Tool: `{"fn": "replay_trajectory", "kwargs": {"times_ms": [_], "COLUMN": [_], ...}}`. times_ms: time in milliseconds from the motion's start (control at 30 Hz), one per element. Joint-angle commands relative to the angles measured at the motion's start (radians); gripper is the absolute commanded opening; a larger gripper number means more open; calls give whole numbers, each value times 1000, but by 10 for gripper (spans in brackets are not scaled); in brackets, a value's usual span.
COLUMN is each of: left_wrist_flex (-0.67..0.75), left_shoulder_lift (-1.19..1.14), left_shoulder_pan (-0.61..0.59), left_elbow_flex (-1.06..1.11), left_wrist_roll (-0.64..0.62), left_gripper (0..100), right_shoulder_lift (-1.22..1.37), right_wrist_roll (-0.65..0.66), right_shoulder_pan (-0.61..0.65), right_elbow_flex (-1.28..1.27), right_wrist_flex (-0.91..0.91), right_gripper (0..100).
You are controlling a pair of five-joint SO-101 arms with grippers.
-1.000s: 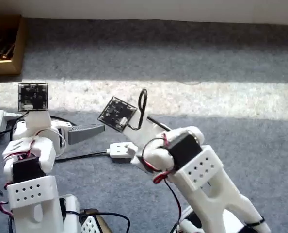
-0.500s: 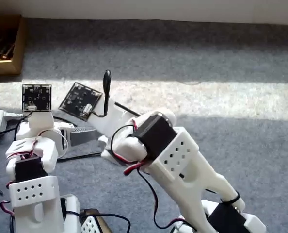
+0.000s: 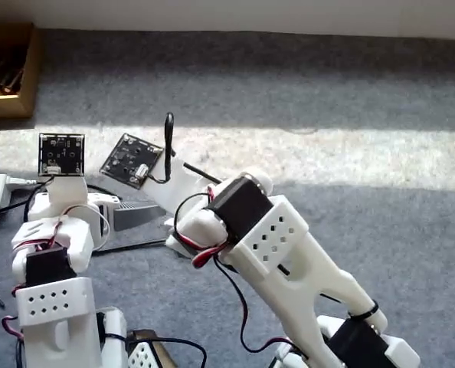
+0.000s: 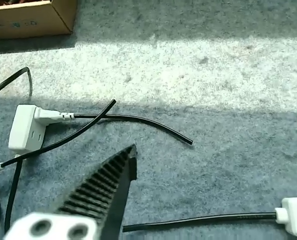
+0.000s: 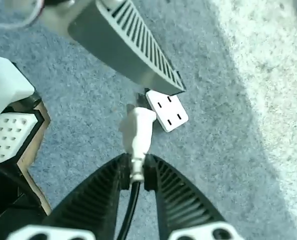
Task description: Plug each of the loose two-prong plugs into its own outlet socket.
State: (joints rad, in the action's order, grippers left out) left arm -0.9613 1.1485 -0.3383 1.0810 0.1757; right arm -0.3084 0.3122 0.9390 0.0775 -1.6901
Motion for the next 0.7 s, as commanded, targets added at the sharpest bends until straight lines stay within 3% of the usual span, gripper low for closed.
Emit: {"fn": "replay_trajectory", "kwargs": {"times_ms": [0,433,667], "left_wrist_flex": [14,-75,-43], "left_shoulder_lift": [12,12,12], "left_shoulder_pan": [16,185,136], "left_elbow_flex": [-44,18,15], "left_wrist_roll": [-6,-6,-2], "left_gripper": [669,669,669], "right_shoulder_lift": [-21,-21,-21], "right_wrist_roll": [-8,-8,2], "right_shoulder_pan": [-16,-21,-22], "right_elbow_flex": [2,5,-2], "right_wrist_flex": [30,42,33], "right_gripper": [8,8,8]}}
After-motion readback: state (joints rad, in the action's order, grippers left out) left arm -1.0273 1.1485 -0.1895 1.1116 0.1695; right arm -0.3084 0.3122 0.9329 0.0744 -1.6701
